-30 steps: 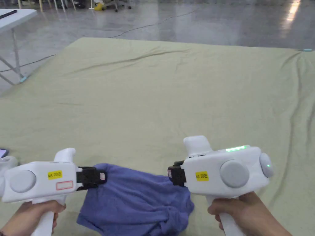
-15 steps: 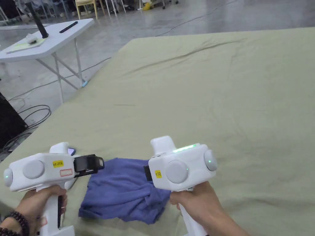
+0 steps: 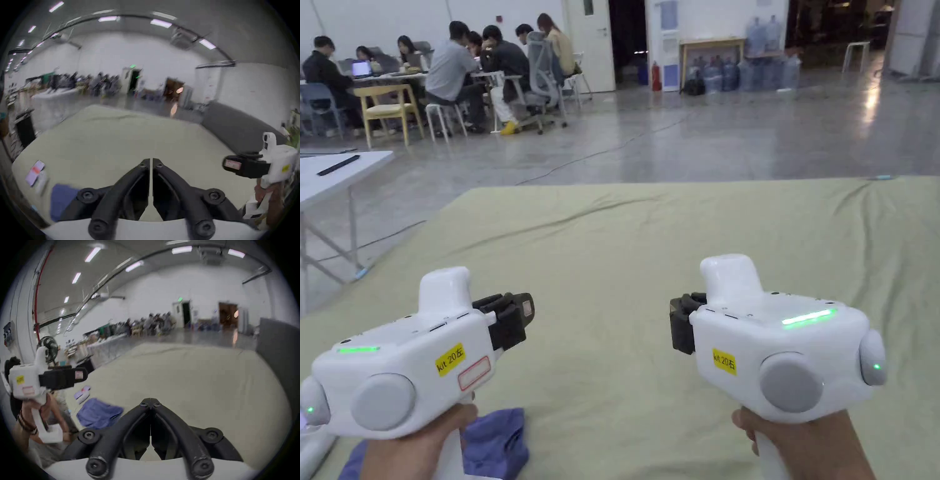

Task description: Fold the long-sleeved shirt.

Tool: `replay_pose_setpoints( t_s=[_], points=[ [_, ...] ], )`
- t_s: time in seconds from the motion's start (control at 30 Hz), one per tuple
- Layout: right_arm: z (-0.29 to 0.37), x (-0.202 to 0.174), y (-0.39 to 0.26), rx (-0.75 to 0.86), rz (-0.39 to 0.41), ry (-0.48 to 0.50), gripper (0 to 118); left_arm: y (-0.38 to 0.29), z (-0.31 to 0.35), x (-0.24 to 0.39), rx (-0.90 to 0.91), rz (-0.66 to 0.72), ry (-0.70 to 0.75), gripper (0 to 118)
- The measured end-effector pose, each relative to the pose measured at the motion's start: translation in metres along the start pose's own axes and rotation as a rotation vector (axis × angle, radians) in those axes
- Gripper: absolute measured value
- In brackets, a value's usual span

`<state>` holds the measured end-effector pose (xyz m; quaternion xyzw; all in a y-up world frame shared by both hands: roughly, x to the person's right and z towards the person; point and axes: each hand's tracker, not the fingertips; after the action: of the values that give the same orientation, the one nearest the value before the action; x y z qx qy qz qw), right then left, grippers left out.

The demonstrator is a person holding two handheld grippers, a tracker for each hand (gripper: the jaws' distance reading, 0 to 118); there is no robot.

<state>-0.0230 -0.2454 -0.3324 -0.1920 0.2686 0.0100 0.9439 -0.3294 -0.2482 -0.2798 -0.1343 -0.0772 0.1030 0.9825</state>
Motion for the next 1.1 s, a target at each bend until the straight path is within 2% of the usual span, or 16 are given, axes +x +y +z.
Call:
replay_pose_setpoints(
  t_s=[0.07,0.13,0.2,0.23,0.3,0.37,0.43,0.5,0.57,0.77,0.87,0.93,1.1],
  points=[
    [0.039,0.031,0.009,0.092,0.035,-0.132,0,0.005,-0.011,0.067,0.071,-0.025,-0.070,0],
    [0.064,0.055,0.012,0.134,0.067,-0.212,0,0.009,-0.024,0.116,0.105,-0.034,-0.100,0],
    [0.088,0.077,0.011,0.158,0.078,-0.279,0,0.012,-0.032,0.157,0.154,-0.098,-0.056,0],
    [0.101,0.088,0.007,0.182,0.077,-0.310,0,0.009,-0.030,0.175,0.179,-0.158,0.011,0],
    [0.127,0.104,-0.006,0.245,0.078,-0.407,0,-0.006,-0.022,0.199,0.251,-0.181,0.096,0],
    [0.149,0.118,-0.024,0.271,0.037,-0.476,0,-0.026,-0.015,0.211,0.242,-0.165,0.084,0],
    [0.167,0.131,-0.048,0.288,-0.025,-0.496,0,-0.052,-0.007,0.217,0.245,-0.158,0.107,0],
    [0.178,0.138,-0.069,0.287,-0.049,-0.542,0,-0.075,0.002,0.218,0.270,-0.171,0.117,0],
    [0.181,0.141,-0.089,0.274,-0.079,-0.662,0,-0.092,0.009,0.220,0.262,-0.179,0.133,0],
    [0.186,0.145,-0.128,0.271,-0.071,-0.664,0,-0.127,0.004,0.220,0.199,-0.253,0.136,0],
    [0.182,0.140,-0.135,0.232,-0.003,-0.669,0,-0.134,0.002,0.218,0.185,-0.240,0.120,0],
    [0.184,0.136,-0.136,0.228,0.012,-0.662,0,-0.135,0.004,0.217,0.189,-0.232,0.108,0],
    [0.183,0.130,-0.128,0.234,-0.005,-0.638,0,-0.131,0.005,0.213,0.189,-0.228,0.126,0]
  ],
)
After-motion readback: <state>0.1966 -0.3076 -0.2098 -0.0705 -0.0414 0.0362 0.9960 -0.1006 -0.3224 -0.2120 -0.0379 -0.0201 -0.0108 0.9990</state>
